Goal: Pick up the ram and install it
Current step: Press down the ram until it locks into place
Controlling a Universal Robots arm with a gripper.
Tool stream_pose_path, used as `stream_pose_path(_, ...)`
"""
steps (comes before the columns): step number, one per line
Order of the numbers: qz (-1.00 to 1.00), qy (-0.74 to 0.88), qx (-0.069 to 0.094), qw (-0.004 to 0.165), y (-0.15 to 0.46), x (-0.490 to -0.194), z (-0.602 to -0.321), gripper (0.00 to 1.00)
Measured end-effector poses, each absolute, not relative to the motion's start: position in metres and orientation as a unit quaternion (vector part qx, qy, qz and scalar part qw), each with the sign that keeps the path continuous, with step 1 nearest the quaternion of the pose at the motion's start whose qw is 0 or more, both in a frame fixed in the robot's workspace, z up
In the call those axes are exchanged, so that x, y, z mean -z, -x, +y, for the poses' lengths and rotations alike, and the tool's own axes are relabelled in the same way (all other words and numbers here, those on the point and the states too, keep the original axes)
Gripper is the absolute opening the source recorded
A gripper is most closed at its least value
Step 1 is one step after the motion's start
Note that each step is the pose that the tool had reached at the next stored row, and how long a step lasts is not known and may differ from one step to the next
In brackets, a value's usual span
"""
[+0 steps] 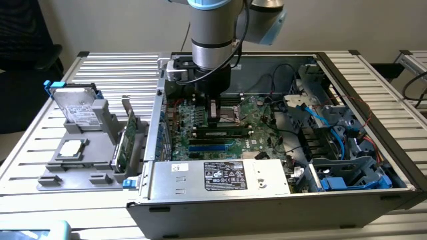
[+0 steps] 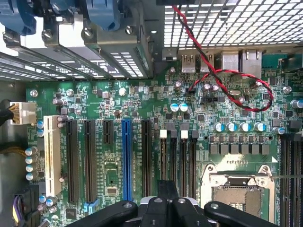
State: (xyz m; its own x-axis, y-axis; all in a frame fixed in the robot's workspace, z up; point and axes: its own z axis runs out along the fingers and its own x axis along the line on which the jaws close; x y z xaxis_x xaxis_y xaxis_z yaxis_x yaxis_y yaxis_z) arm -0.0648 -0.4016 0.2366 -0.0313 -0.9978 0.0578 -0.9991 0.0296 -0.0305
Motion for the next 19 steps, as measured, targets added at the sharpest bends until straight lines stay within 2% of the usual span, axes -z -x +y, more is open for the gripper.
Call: stream_pose_path(19,-0.717,-0.696,-0.031,0.010,0.0718,-0.2329,-0.4016,0.11)
